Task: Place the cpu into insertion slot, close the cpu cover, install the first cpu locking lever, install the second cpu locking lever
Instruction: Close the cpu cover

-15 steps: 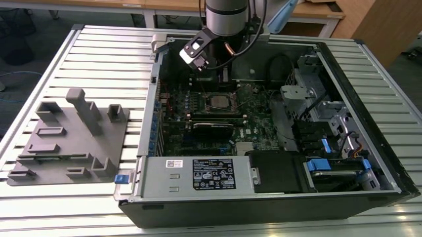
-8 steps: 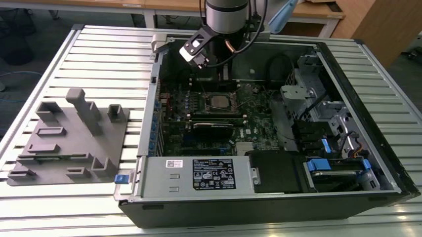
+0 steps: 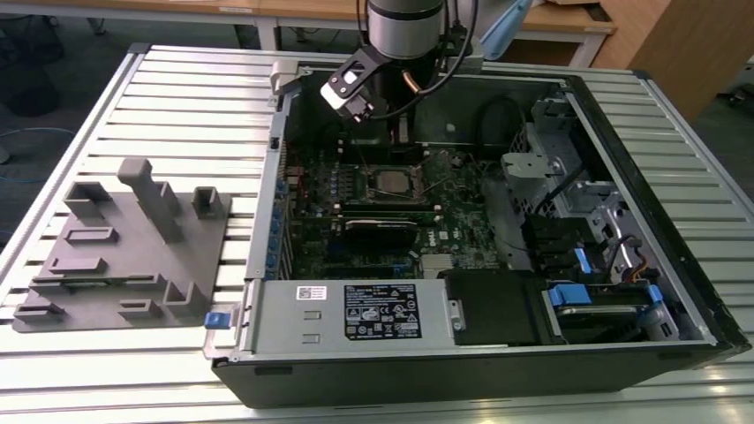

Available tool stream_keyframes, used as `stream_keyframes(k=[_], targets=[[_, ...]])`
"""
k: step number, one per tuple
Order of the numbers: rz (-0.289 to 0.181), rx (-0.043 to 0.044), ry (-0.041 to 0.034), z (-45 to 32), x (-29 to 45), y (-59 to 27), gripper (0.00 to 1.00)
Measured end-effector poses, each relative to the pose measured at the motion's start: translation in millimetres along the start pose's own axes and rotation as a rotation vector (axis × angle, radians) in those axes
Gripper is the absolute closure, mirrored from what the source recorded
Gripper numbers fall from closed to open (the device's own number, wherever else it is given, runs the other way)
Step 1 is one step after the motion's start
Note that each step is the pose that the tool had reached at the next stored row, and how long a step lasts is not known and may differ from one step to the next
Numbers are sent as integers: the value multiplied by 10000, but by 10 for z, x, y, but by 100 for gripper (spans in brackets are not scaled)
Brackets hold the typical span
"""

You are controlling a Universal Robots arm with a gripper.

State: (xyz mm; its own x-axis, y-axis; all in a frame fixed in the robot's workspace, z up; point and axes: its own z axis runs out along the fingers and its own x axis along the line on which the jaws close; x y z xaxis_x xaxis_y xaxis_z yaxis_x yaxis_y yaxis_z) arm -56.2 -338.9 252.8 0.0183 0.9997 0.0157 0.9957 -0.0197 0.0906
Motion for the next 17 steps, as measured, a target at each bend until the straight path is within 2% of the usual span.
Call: stream_keyframes(k=[6,17], targets=[[1,-1,-1,0,0,2,89],[0,2,-1,6,1,64,89]])
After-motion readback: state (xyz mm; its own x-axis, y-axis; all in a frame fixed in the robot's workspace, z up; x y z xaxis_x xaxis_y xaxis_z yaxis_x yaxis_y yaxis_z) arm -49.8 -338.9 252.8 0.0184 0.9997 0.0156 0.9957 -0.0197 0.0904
